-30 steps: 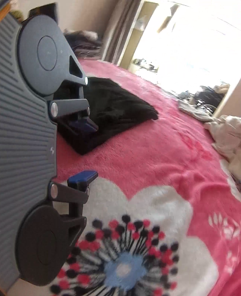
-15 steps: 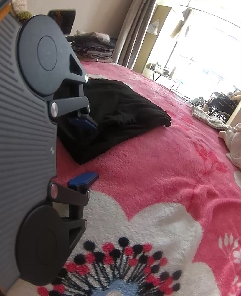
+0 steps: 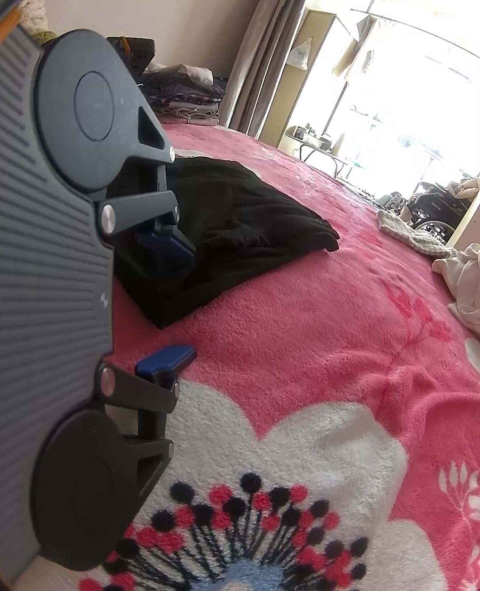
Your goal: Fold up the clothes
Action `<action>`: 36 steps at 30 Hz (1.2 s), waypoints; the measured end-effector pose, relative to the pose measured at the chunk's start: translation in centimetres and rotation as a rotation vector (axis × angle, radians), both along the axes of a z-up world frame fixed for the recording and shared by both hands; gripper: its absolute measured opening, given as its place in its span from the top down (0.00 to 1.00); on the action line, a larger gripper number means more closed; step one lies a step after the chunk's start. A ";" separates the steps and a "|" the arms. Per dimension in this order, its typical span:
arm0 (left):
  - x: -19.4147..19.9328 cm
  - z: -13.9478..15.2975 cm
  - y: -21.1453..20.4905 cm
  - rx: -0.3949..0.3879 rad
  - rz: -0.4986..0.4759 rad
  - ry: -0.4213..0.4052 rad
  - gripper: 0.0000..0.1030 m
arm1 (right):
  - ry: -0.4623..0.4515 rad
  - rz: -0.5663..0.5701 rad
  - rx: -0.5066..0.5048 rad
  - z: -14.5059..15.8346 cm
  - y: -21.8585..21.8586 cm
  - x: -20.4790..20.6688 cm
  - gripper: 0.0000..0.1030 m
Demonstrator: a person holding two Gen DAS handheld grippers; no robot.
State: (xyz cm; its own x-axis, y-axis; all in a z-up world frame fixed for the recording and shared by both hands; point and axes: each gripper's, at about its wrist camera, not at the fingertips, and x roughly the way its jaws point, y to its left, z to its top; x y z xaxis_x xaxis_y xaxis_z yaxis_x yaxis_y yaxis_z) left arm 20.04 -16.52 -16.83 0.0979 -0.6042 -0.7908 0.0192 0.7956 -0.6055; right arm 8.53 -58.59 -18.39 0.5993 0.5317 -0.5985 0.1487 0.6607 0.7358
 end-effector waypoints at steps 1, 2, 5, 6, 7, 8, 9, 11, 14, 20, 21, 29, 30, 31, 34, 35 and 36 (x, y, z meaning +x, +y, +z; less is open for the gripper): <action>0.0 0.0 -0.1 -0.006 -0.004 0.006 0.32 | -0.001 0.000 0.001 0.0 0.0 0.0 0.48; -0.1 0.0 -0.3 -0.012 -0.009 0.013 0.32 | -0.002 0.000 0.001 0.0 0.0 0.1 0.48; -0.9 0.0 -0.6 -0.012 -0.045 0.011 0.34 | -0.003 0.001 0.005 -0.1 0.0 0.2 0.48; -1.2 -0.1 -0.9 -0.011 -0.065 0.009 0.34 | -0.003 0.001 0.008 -0.1 0.0 0.2 0.48; -1.5 -0.1 -1.1 -0.007 -0.091 0.008 0.34 | -0.002 0.001 0.013 -0.1 -0.1 0.2 0.48; -1.8 -0.2 -1.3 -0.002 -0.120 0.007 0.35 | 0.000 0.000 0.017 -0.1 -0.1 0.3 0.48; -2.2 -0.1 -1.6 0.003 -0.143 0.001 0.35 | 0.001 0.000 0.022 -0.1 -0.2 0.4 0.48; -2.9 0.0 -2.1 0.001 -0.181 -0.006 0.35 | 0.002 0.009 0.024 -0.1 -0.2 0.6 0.48; -4.2 -0.4 -2.4 -0.037 -0.224 0.017 0.44 | 0.008 0.022 0.031 0.0 -0.5 0.9 0.48; -5.4 -1.0 -2.3 -0.034 -0.232 0.018 0.58 | 0.010 0.041 0.040 -0.1 -1.1 1.2 0.50; -5.2 -1.1 -2.2 -0.042 -0.215 0.030 0.61 | 0.006 0.040 0.033 0.0 -1.2 1.3 0.53; -4.9 -2.0 -0.9 -0.084 -0.132 0.059 0.68 | 0.021 0.164 0.032 0.0 -0.2 2.3 0.52; -4.9 -1.9 -1.0 -0.077 -0.132 0.048 0.70 | 0.018 0.188 0.026 0.1 0.2 2.3 0.52; -5.0 -1.7 -1.2 -0.064 -0.139 0.029 0.78 | 0.017 0.205 0.029 0.0 0.6 2.4 0.53; -5.4 -1.0 -1.8 -0.016 -0.170 -0.034 0.89 | 0.027 0.210 0.037 -0.5 0.9 2.5 0.77; -5.6 -0.8 -2.0 0.000 -0.181 -0.055 0.90 | 0.033 0.209 0.038 -0.7 0.9 2.5 0.83; -5.7 -0.5 -2.2 0.016 -0.191 -0.076 0.91 | 0.033 0.207 0.046 -0.6 0.8 2.3 0.86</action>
